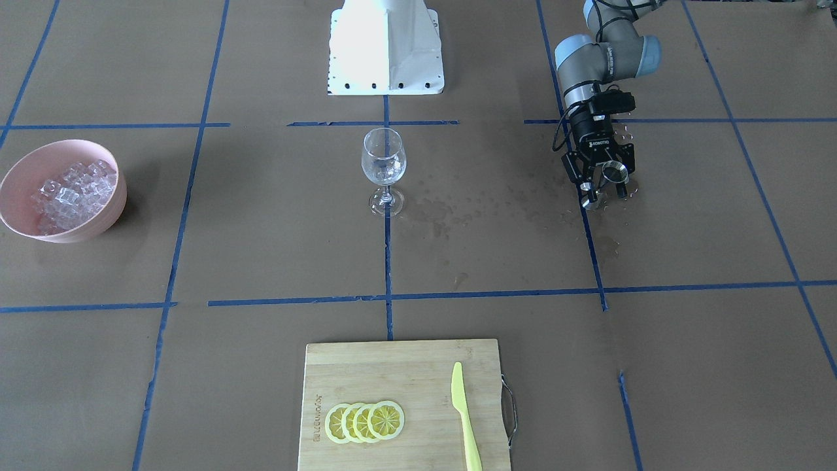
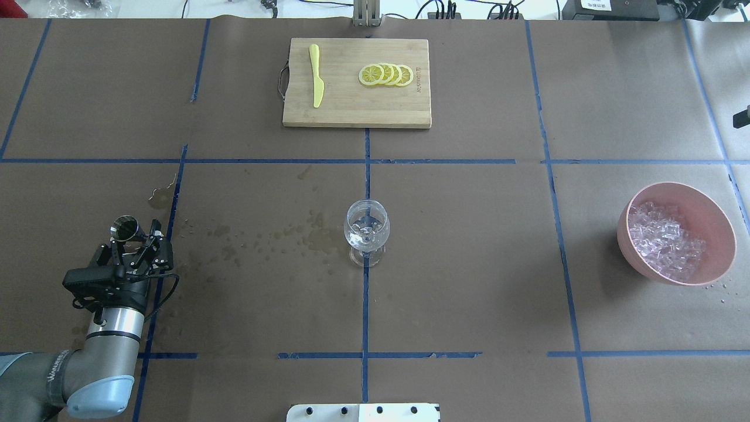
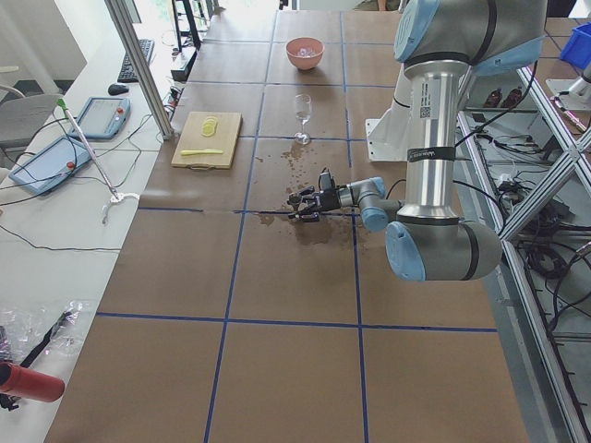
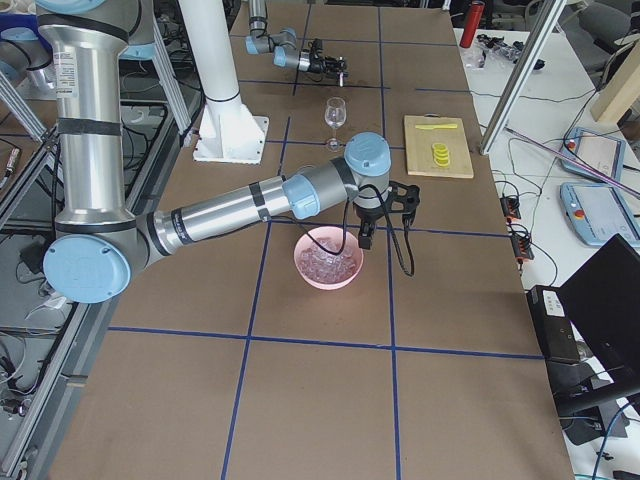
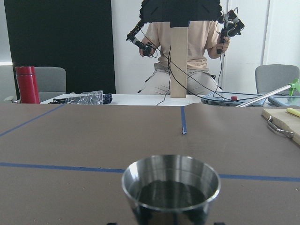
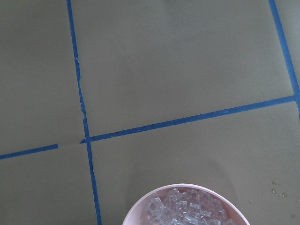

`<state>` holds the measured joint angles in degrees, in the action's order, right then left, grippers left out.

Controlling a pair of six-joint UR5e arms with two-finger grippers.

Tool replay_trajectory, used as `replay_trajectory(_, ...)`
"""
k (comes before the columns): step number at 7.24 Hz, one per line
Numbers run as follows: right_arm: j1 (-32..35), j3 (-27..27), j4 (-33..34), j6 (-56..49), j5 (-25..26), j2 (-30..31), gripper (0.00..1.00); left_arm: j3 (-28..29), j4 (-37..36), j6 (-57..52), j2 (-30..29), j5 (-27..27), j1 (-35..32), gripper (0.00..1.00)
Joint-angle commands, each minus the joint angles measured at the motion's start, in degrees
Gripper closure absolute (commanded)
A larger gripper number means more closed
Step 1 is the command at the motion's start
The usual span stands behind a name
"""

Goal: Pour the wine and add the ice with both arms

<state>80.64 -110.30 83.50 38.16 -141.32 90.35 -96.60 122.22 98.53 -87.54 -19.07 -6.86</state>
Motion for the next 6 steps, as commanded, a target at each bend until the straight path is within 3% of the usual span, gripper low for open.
replay_trajectory(1,-0.2,0.0,0.0,0.1,0.3,0.0,0.00,0.6,0.0,0.1,-0.1,0.0,0.0,0.40)
replay_trajectory(3,-0.2,0.0,0.1,0.1,0.3,0.0,0.00,1.1,0.0,0.0,-0.5,0.0,0.0,0.50)
replay_trajectory(4,-0.2,0.0,0.0,0.1,0.3,0.0,0.00,1.1,0.0,0.0,-0.8,0.0,-0.1,0.62)
replay_trajectory(5,-0.2,-0.1,0.0,0.1,0.3,0.0,0.00,0.9,0.0,0.0,-0.8,0.0,-0.1,0.94)
replay_trajectory(6,-0.2,-0.1,0.0,0.1,0.2,0.0,0.00,0.6,0.0,0.0,-0.8,0.0,-0.2,1.00)
